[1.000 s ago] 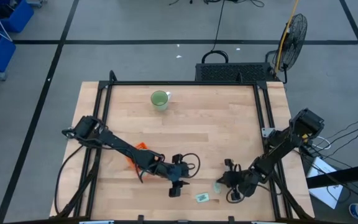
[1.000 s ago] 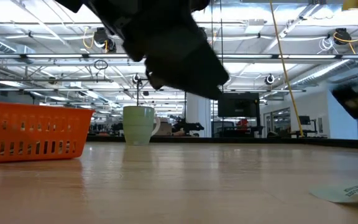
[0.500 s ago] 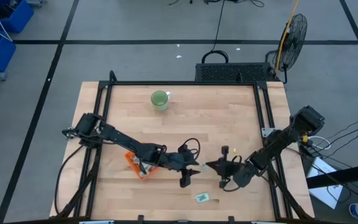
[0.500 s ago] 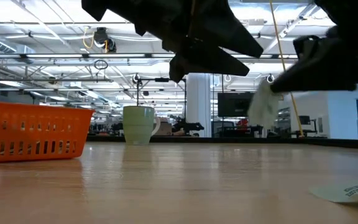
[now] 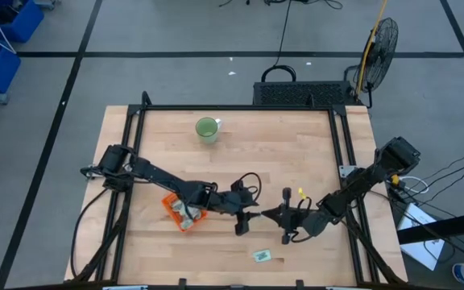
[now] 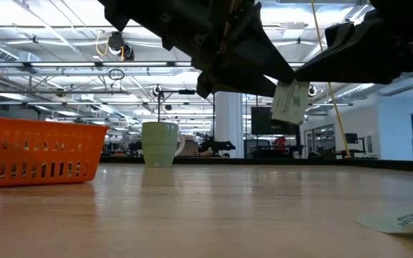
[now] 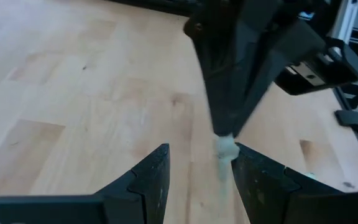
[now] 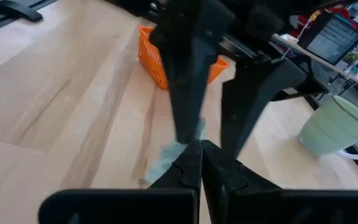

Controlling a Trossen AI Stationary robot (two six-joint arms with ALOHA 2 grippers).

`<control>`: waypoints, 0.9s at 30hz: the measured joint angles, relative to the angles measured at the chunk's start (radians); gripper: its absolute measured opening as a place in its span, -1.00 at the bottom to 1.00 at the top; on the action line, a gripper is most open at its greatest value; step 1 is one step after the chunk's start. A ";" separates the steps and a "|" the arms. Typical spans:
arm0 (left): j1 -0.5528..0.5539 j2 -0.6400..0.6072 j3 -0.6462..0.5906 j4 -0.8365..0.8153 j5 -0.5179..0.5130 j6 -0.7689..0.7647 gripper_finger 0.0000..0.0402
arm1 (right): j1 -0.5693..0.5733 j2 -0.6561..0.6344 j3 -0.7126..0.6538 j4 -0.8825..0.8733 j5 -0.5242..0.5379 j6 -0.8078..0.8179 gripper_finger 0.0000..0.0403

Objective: Pick and place Stevia / Truvia into bins
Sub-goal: Put the stevia packet into the orange basket

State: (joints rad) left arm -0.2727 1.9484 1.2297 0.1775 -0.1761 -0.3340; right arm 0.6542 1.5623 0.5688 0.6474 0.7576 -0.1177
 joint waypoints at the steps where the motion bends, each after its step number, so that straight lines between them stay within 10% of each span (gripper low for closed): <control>1: 0.000 0.000 0.000 -0.002 0.000 0.000 -0.13 | -0.003 0.000 0.000 0.000 0.000 0.000 -1.00; 7: -0.002 0.000 0.000 -0.003 -0.009 0.011 -0.26 | -0.026 0.000 0.001 0.042 0.001 -0.002 -1.00; 14: -0.001 0.000 0.000 -0.023 -0.041 0.020 -0.94 | -0.043 0.000 0.001 0.042 -0.001 -0.003 -0.96; 27: -0.046 -0.095 -0.001 -0.374 -0.182 -0.177 -0.99 | -0.047 -0.001 0.001 -0.015 -0.001 0.063 -0.41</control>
State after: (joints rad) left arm -0.3182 1.8530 1.2291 -0.1970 -0.3579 -0.5110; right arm 0.6071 1.5616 0.5694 0.6322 0.7566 -0.0549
